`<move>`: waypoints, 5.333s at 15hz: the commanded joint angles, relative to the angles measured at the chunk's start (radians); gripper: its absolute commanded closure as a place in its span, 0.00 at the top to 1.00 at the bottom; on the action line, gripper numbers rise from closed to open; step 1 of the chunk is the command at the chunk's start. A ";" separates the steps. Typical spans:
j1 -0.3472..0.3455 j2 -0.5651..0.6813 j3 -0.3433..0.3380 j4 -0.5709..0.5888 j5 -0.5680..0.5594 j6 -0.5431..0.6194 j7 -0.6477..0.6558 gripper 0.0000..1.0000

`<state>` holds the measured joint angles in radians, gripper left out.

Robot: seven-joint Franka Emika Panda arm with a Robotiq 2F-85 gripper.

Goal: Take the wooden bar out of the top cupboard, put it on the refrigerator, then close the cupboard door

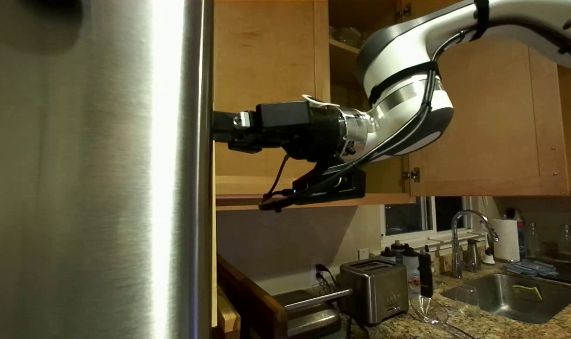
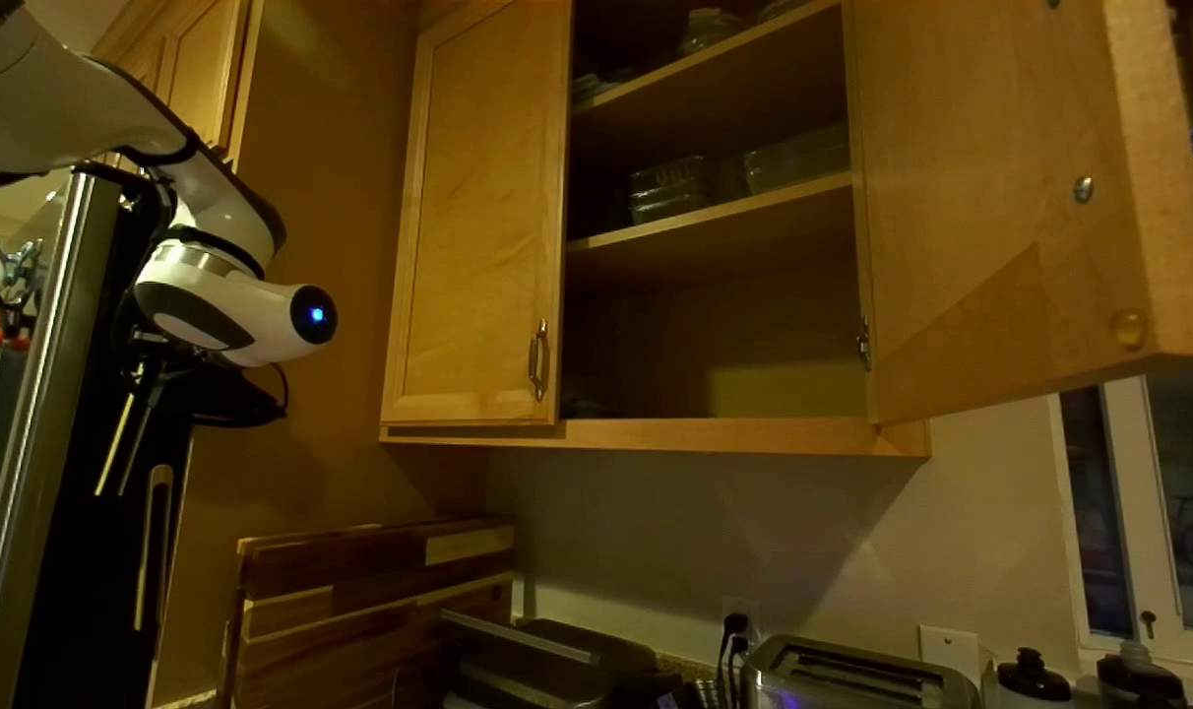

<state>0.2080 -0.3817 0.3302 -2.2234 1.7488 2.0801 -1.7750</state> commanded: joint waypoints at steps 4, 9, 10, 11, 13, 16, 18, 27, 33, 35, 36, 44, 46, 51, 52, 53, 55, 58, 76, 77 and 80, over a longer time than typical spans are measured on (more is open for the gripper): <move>0.013 -0.031 0.002 0.008 -0.111 -0.050 0.059 0.80; -0.002 -0.083 -0.028 -0.011 -0.253 -0.099 0.128 1.00; -0.004 -0.094 -0.035 -0.015 -0.283 -0.103 0.134 1.00; -0.011 -0.109 -0.046 -0.028 -0.316 -0.102 0.148 1.00; -0.023 -0.130 -0.069 -0.048 -0.392 -0.112 0.211 1.00; -0.050 -0.155 -0.101 -0.062 -0.585 -0.168 0.349 1.00; -0.067 -0.170 -0.131 -0.057 -0.729 -0.222 0.423 1.00; -0.086 -0.203 -0.244 0.085 -1.355 -0.488 0.619 1.00; -0.079 -0.195 -0.282 0.145 -1.587 -0.523 0.733 1.00; -0.051 -0.180 -0.299 0.138 -1.574 -0.495 0.710 1.00; -0.050 -0.180 -0.302 0.140 -1.577 -0.497 0.711 1.00; -0.072 -0.196 -0.285 0.113 -1.584 -0.452 0.806 1.00; -0.082 -0.208 -0.284 0.094 -1.579 -0.416 0.900 1.00; -0.103 -0.235 -0.286 0.045 -1.636 -0.390 1.091 1.00; -0.107 -0.243 -0.289 0.033 -1.654 -0.385 1.129 1.00; -0.112 -0.261 -0.297 0.013 -1.663 -0.377 1.169 1.00; -0.114 -0.294 -0.317 -0.024 -1.652 -0.353 1.244 1.00; -0.109 -0.340 -0.346 -0.087 -1.610 -0.294 1.345 1.00; -0.237 -0.427 -0.299 -0.214 -1.740 -0.080 1.763 1.00; -0.257 -0.423 -0.304 -0.213 -1.753 -0.070 1.792 1.00; -0.325 -0.425 -0.313 -0.213 -1.792 -0.059 1.877 1.00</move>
<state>-0.0536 -0.8043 0.0165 -2.4404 0.0038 2.0017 0.0125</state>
